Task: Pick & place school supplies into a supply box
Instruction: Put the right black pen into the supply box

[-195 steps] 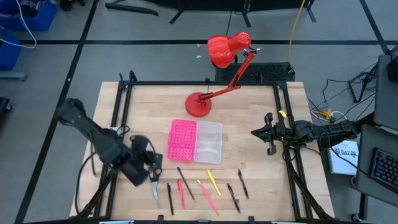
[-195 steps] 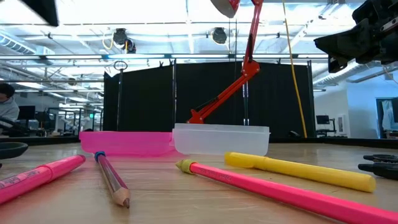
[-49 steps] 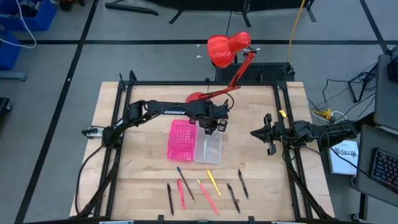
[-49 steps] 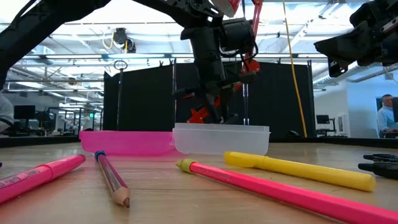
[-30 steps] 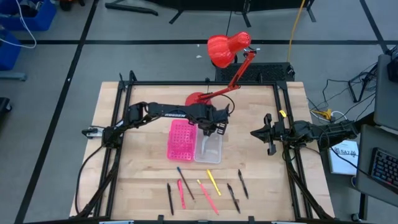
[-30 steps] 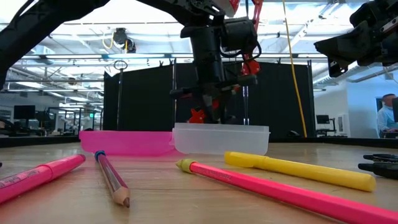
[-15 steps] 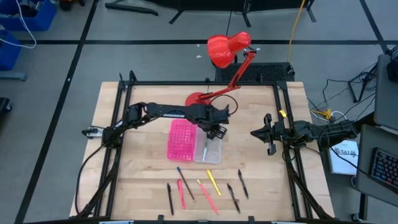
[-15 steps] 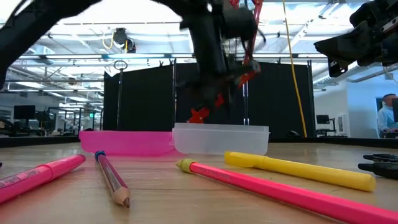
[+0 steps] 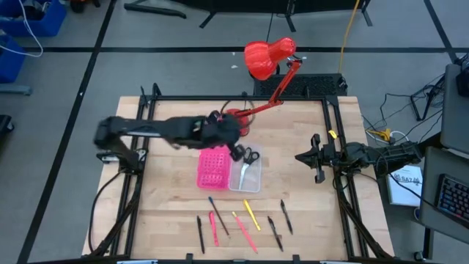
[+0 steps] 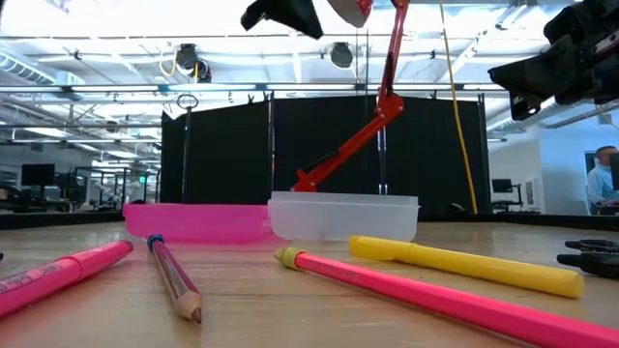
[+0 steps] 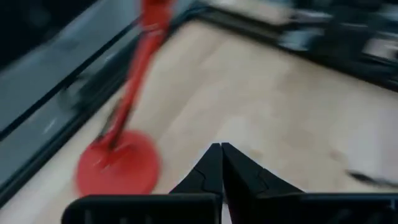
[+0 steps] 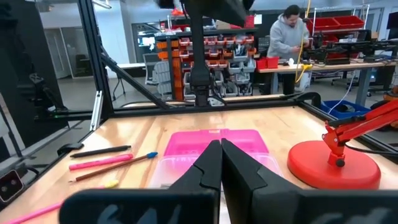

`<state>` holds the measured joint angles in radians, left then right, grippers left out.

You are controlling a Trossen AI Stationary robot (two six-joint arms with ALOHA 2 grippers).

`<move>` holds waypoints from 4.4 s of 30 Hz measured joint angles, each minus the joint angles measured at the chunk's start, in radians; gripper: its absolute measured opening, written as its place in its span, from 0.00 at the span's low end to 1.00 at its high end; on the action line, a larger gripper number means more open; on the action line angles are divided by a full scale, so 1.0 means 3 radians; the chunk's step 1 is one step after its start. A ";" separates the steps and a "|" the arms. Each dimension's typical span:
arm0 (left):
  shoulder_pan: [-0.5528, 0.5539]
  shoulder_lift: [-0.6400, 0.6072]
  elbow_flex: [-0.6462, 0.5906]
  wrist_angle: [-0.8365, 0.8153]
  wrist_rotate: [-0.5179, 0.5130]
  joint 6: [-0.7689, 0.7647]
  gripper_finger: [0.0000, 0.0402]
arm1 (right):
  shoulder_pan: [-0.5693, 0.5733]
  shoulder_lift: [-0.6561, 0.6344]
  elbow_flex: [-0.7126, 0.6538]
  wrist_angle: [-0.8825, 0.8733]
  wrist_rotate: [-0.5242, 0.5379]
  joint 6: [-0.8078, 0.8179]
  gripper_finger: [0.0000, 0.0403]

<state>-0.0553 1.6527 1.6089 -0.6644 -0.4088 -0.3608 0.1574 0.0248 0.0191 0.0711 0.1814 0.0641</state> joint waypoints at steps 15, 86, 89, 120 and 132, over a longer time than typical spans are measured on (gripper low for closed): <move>0.0087 -0.1669 -0.3149 0.2767 0.0701 0.1447 0.03 | 0.0000 0.0010 0.0000 -0.0065 -0.0009 0.0063 0.00; 0.0333 -0.4024 -0.5329 0.3718 0.1361 0.2245 0.09 | 0.2111 0.6510 0.6089 -0.4230 0.0083 0.5197 0.00; 0.0333 -0.4024 -0.5329 0.3722 0.1362 0.2246 0.09 | 0.2155 0.6639 0.6089 -0.4526 -0.0163 0.5647 0.00; 0.0333 -0.4024 -0.5327 0.3700 0.1361 0.2357 0.09 | 0.1830 0.6746 0.4784 -0.3786 -0.0725 0.5649 0.58; 0.0333 -0.4023 -0.5327 0.3671 0.1362 0.2306 0.09 | 0.1716 0.6748 0.4282 -0.3314 -0.1043 0.5348 0.31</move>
<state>0.0444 0.4458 0.0109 0.4370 -0.0002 0.3310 0.6721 2.0491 1.3037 -0.9232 -0.1316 1.6684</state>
